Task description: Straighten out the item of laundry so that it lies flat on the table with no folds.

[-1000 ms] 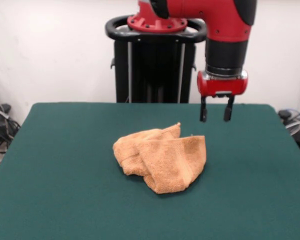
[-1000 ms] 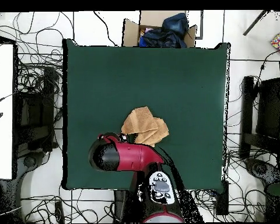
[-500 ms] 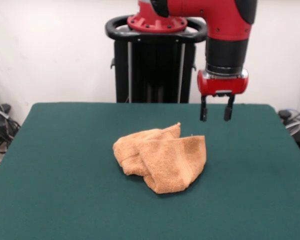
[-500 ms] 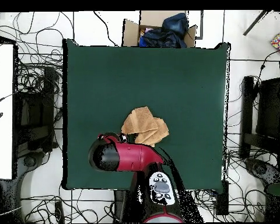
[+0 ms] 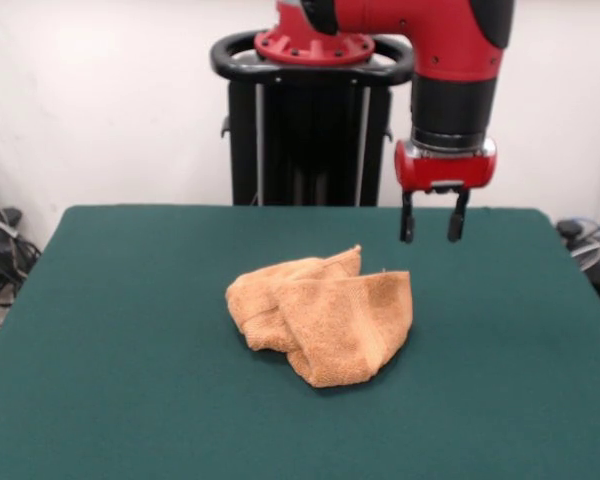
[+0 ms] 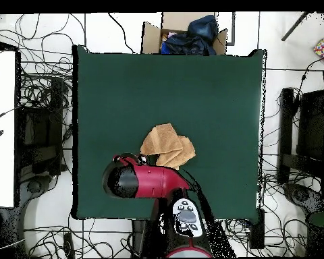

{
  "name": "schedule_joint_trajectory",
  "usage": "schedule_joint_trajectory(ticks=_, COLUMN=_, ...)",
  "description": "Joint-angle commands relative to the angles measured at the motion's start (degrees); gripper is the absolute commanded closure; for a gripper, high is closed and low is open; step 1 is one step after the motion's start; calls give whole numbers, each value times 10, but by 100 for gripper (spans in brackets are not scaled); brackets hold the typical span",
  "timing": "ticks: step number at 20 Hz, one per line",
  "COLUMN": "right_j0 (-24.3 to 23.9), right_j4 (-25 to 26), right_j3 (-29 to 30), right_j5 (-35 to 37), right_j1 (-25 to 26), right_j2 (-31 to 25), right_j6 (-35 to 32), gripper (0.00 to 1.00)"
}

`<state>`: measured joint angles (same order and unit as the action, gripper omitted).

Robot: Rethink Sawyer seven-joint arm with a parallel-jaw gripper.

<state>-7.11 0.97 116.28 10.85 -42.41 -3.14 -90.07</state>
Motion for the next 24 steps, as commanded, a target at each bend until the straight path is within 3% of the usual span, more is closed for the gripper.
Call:
schedule_joint_trajectory(ticks=1, right_j0=-1, right_j4=30, right_j3=15, right_j5=-4, right_j1=51, right_j2=-27, right_j6=-64, gripper=0)
schedule_joint_trajectory(ticks=15, right_j0=-2, right_j4=57, right_j3=47, right_j5=-59, right_j1=74, right_j2=-35, right_j6=-89, gripper=0)
schedule_joint_trajectory(ticks=24, right_j0=-8, right_j4=58, right_j3=27, right_j5=-56, right_j1=89, right_j2=-37, right_j6=-81, gripper=0)
